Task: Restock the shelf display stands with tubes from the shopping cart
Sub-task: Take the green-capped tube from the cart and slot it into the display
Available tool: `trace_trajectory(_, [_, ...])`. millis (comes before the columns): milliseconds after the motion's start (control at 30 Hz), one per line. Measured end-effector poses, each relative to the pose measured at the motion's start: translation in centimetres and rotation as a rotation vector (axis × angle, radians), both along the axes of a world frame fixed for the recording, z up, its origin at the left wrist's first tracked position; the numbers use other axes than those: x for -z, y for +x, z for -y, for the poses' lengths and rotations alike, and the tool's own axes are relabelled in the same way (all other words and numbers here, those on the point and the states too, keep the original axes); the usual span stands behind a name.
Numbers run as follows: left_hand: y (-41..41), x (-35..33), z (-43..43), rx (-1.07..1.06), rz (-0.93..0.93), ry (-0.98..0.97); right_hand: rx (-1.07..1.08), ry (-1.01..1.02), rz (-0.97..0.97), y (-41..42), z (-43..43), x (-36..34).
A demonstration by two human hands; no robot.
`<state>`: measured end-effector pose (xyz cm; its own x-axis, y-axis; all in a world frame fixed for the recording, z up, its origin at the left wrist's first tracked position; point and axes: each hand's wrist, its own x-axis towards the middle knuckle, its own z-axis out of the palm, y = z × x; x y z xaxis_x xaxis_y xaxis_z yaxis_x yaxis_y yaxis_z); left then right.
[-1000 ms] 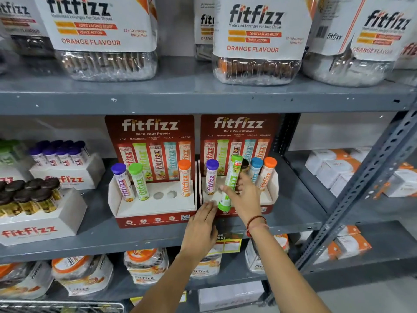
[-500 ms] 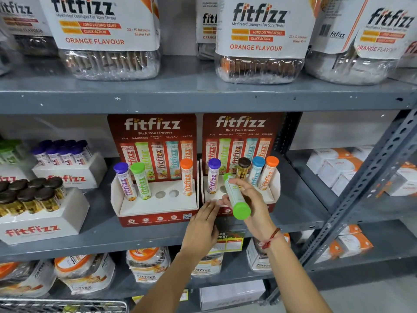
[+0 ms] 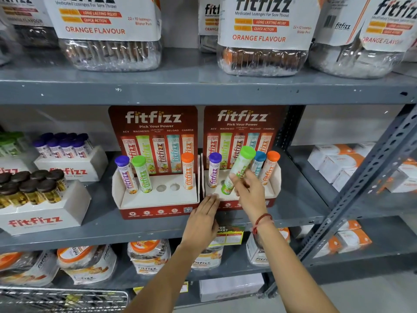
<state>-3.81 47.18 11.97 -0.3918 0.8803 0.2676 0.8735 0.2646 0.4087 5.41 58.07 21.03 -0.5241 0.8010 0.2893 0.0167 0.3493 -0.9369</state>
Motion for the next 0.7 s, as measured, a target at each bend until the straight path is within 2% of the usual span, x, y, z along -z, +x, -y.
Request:
trace_trajectory(67, [0.0,-0.1,0.0,0.002,-0.003,-0.002,0.075,0.132,0.101,-0.4,-0.4,-0.1])
trace_trajectory(367, [-0.1,-0.1,0.2,0.025,-0.002,-0.016,0.294,0.285,0.319,-2.2,-0.7,1.3])
trace_trajectory(700, [-0.2,-0.1,0.2,0.024,-0.003,-0.022,0.307,0.385,0.467,-3.7,-1.5,1.0])
